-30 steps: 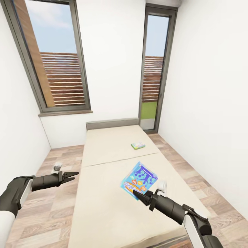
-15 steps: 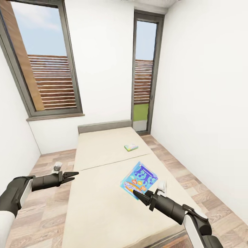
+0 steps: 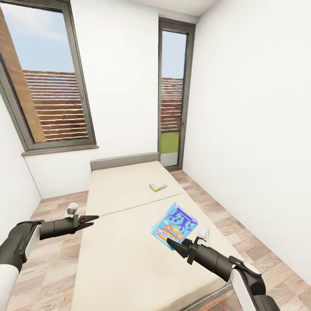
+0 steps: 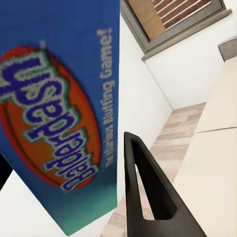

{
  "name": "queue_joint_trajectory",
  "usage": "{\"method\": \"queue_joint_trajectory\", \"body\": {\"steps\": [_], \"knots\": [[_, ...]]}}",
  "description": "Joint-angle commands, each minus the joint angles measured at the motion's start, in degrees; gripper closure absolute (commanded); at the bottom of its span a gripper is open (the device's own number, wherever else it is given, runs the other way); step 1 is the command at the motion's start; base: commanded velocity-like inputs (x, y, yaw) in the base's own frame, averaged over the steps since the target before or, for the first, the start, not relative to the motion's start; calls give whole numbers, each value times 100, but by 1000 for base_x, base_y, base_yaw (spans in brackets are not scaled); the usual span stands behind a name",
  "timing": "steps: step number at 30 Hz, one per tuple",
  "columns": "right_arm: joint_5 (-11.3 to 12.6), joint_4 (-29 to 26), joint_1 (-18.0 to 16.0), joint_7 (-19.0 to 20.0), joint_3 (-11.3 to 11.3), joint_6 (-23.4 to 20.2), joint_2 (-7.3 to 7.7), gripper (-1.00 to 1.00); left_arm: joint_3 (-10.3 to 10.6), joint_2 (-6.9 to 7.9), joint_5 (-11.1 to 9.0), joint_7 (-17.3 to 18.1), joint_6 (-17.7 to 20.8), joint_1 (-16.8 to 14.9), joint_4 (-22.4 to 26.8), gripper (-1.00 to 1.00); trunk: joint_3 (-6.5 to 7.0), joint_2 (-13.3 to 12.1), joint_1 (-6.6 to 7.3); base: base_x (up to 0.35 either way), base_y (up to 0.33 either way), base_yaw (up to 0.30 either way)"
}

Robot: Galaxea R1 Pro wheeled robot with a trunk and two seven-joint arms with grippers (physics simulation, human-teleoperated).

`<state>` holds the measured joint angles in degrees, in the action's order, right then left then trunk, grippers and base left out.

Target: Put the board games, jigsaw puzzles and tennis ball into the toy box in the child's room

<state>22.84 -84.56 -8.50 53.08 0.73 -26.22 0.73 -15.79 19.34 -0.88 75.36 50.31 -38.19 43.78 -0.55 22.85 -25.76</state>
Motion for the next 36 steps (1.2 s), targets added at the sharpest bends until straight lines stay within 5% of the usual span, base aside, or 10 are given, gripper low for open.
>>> {"method": "queue_joint_trajectory", "body": {"steps": [1, 36], "knots": [[45, -1, -3, 8, 1, -50, 2, 100, -4, 0, -9, 13, 59, -3, -1, -100, -4, 7, -3, 0, 0, -42], [55, 26, -3, -25, 15, -59, 0, 100, -4, -9, -9, 13, 50, -2, -1, -100, 225, 7, -3, 0, 0, -184]]}}
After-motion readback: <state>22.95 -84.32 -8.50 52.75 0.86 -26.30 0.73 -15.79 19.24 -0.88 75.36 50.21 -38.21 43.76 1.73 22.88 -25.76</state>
